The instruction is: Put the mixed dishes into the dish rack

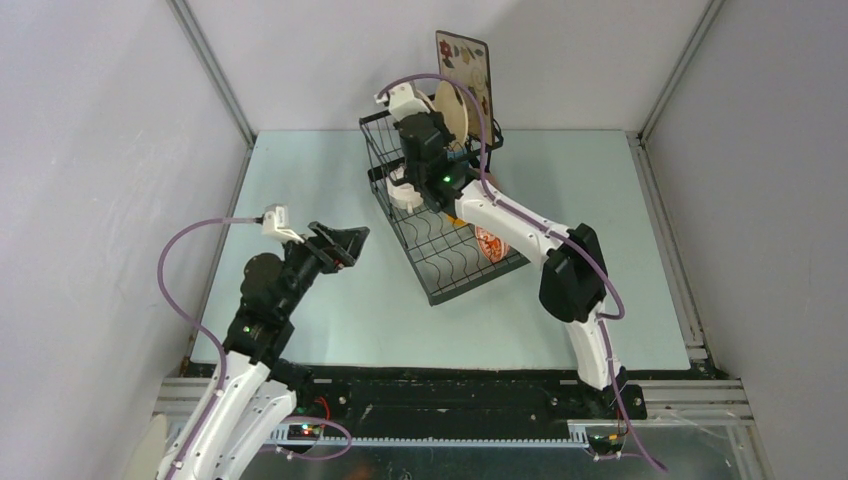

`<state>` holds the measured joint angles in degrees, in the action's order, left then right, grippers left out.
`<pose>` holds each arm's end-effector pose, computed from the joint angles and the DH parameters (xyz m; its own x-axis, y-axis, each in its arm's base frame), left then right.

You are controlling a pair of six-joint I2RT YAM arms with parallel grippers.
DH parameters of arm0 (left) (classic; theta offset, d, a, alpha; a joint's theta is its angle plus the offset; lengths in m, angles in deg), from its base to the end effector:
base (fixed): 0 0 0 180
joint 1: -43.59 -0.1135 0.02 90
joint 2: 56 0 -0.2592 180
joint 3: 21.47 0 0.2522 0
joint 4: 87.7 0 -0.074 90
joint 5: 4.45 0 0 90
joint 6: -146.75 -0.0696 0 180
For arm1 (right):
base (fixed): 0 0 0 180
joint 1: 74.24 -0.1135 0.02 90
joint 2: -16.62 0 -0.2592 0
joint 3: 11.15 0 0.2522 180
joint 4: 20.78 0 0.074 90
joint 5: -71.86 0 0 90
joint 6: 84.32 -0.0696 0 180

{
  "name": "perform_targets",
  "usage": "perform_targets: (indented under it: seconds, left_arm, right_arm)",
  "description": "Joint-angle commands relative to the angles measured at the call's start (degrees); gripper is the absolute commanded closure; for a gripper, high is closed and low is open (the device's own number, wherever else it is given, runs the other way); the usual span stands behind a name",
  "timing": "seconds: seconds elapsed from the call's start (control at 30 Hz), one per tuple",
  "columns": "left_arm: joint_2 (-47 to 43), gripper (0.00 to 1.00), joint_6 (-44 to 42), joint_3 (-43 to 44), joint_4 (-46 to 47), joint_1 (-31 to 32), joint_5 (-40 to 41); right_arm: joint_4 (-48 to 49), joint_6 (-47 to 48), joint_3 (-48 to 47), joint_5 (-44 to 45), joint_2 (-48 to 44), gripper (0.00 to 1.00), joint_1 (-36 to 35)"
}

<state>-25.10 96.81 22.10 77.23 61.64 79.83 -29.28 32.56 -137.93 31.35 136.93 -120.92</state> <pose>0.1754 -0.0645 0.2959 -0.2898 -0.5791 -0.7620 0.2828 0.7088 -0.6462 0.3956 0.3424 0.3615 -0.0437 -0.4744 -0.8792 0.0324 0.8789 -0.4759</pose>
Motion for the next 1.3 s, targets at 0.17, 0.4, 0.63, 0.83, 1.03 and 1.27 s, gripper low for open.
perform_targets:
  seconds: [0.17,0.4,0.63,0.83,1.03,1.27]
  left_arm:
    - [0.73,0.11,-0.59,0.55,-0.55,0.26,0.65]
    - [1.2,0.09,0.0,0.91,-1.53,0.19,1.19]
    - [1.23,0.02,-1.64,-0.38,-0.01,0.24,2.64]
    - [0.77,0.0,-8.34,-0.91,0.06,0.24,8.35]
    - [-1.32,0.0,-12.27,-5.75,5.23,0.33,18.02]
    - [3.53,0.0,-21.48,-13.11,21.6,0.35,31.8]
  right_arm:
    - [-4.58,-6.17,-4.85,-0.05,0.27,0.36,0.65]
    - [-7.86,-6.41,-4.93,-3.96,-5.17,0.28,-0.51]
    - [-2.04,-4.39,6.25,-8.31,-17.05,0.24,-4.4]
    - [8.04,-4.82,27.9,-11.65,-33.23,0.2,-4.58]
    - [5.38,-16.86,47.45,-16.03,-51.52,0.19,2.72]
    - [7.71,-36.83,72.6,-23.23,-66.78,0.07,23.22]
